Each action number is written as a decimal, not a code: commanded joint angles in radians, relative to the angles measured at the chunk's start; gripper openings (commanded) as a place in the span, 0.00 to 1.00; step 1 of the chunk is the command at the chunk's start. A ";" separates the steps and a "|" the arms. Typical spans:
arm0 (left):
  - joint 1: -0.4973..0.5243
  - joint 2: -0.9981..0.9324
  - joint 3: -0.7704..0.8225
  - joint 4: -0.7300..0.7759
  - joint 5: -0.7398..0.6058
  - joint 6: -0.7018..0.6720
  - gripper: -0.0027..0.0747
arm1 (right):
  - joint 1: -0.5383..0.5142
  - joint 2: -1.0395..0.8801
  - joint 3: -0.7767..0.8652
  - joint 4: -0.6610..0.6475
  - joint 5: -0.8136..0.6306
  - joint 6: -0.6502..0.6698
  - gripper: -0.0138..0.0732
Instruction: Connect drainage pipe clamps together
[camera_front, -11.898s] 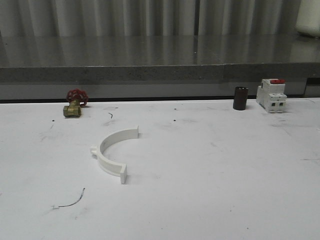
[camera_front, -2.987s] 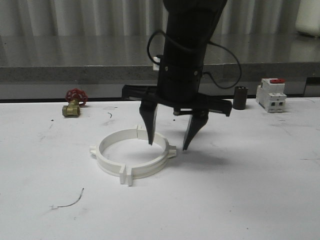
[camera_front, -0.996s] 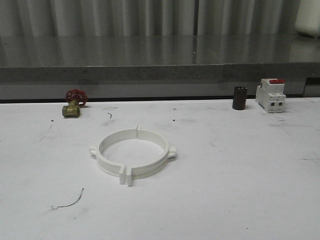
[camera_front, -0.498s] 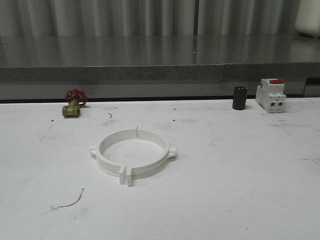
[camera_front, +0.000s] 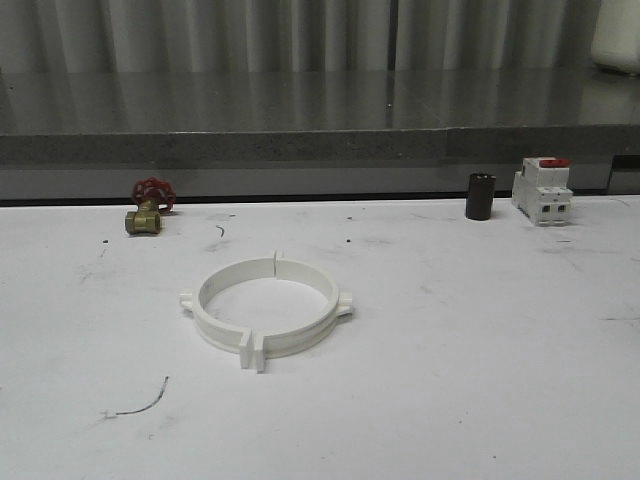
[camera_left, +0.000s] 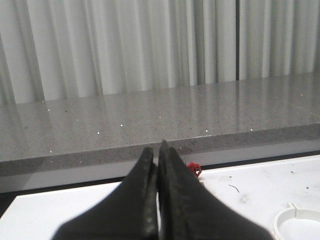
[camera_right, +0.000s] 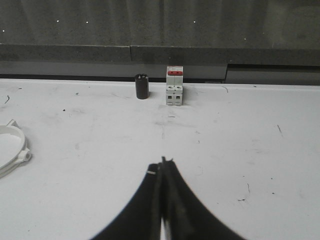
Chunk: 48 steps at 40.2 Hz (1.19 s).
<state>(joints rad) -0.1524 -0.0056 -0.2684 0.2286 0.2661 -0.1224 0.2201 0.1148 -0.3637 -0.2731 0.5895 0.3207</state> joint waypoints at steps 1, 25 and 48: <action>0.008 -0.010 0.007 -0.065 -0.072 0.029 0.01 | -0.001 0.011 -0.023 -0.026 -0.080 -0.011 0.08; 0.122 -0.021 0.274 -0.265 -0.178 0.218 0.01 | -0.001 0.011 -0.023 -0.026 -0.079 -0.011 0.08; 0.122 -0.021 0.274 -0.265 -0.180 0.218 0.01 | -0.001 0.011 -0.023 -0.026 -0.079 -0.011 0.08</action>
<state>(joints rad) -0.0313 -0.0056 0.0065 -0.0264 0.1723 0.0926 0.2201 0.1148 -0.3637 -0.2731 0.5895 0.3207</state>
